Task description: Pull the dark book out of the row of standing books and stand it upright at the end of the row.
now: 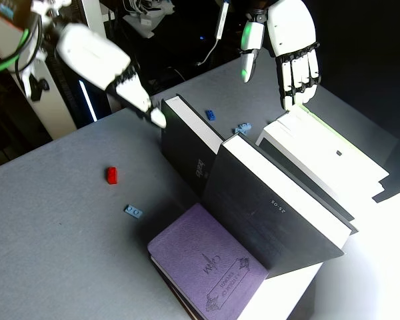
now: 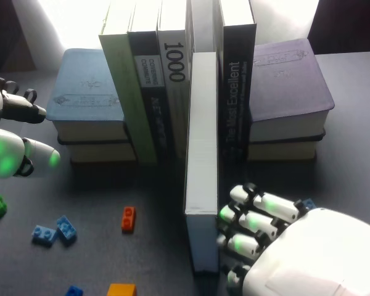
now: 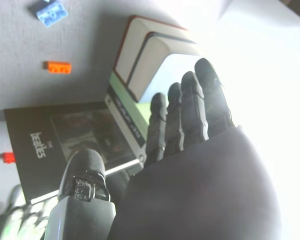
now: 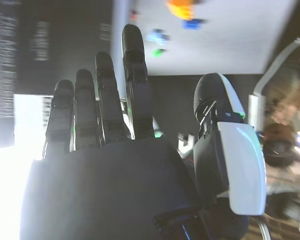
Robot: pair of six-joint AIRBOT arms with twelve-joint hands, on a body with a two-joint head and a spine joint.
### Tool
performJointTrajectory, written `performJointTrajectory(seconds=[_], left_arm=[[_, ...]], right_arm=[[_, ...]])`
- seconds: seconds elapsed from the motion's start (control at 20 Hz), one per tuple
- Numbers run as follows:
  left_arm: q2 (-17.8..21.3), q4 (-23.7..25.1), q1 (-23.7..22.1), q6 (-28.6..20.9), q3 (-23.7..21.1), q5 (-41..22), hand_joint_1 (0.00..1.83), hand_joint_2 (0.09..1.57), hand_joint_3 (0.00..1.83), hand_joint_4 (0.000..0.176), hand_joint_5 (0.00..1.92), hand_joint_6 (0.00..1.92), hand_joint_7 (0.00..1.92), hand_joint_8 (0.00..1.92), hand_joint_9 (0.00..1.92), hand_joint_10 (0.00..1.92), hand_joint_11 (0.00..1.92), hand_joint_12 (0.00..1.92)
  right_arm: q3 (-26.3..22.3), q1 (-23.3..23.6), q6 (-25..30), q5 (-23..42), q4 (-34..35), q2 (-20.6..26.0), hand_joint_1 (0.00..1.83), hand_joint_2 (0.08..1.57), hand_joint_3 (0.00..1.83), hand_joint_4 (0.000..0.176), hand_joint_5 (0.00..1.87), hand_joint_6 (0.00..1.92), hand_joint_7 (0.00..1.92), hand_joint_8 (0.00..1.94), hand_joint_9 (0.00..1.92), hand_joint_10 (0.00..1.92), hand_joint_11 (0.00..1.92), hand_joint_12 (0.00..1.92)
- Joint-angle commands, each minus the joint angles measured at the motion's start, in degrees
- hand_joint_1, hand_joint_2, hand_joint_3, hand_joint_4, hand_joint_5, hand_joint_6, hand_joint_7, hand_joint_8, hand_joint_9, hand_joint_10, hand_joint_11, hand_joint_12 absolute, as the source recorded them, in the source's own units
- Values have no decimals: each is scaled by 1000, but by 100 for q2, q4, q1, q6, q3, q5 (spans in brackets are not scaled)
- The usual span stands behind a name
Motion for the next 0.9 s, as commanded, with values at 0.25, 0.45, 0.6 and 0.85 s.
performJointTrajectory(seconds=[0.25, 0.45, 0.6, 0.85], left_arm=[[32, 252, -69, 23, 12, -323, 39, 1273, 1, 0, 136, 2, 130, 2, 126, 2, 0, 466], [32, 253, -59, 23, 19, -323, 0, 1258, 0, 0, 189, 3, 175, 3, 168, 3, 0, 536], [31, 252, -58, 23, 16, -323, 13, 1268, 3, 0, 254, 9, 240, 7, 217, 8, 0, 643], [31, 249, -56, 22, 5, -323, 77, 1288, 1, 0, 599, 11, 645, 9, 658, 30, 244, 1053]], right_arm=[[-17, 464, -52, 370, -467, 296, 58, 1221, 6, 0, 745, 33, 322, 2, 130, 13, 0, 0], [372, 388, 366, 9, -1021, 674, 2, 1232, 9, 0, 712, 19, 264, 6, 94, 2, 0, 0], [737, 250, 1436, -892, -2068, 1298, 59, 1231, 6, 0, 727, 25, 301, 15, 128, 15, 22, 13], [1602, -142, 2666, -2035, -3261, 1757, 132, 1225, 0, 0, 801, 234, 662, 38, 333, 594, 0, 1373]])
